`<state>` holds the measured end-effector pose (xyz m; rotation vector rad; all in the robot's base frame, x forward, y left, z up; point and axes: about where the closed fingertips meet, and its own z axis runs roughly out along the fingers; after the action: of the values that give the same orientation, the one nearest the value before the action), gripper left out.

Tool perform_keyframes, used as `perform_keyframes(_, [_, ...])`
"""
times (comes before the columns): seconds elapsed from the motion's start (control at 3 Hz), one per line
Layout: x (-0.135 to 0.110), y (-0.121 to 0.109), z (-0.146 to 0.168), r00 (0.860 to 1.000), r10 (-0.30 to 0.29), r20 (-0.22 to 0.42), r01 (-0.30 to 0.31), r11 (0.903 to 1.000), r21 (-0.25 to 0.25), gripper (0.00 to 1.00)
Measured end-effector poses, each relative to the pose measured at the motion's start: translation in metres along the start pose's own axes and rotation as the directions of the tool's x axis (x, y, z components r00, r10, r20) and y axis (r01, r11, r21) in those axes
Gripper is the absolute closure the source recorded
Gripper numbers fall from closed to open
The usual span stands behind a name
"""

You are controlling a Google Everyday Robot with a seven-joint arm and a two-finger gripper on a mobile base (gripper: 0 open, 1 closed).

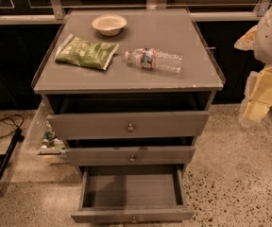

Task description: Close bottom drawer

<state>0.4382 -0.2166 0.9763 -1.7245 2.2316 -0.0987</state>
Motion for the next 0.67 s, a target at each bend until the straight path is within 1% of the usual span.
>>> perform_keyframes(0.33, [0.0, 0.0, 0.0, 1.0, 0.0, 0.0, 0.0, 1.0, 0.0, 0.0])
perform_keyframes(0.67, [0.0018, 0.0097, 0.0097, 1.0, -0.013, 0.012, 0.013, 0.9998, -0.017, 0.0])
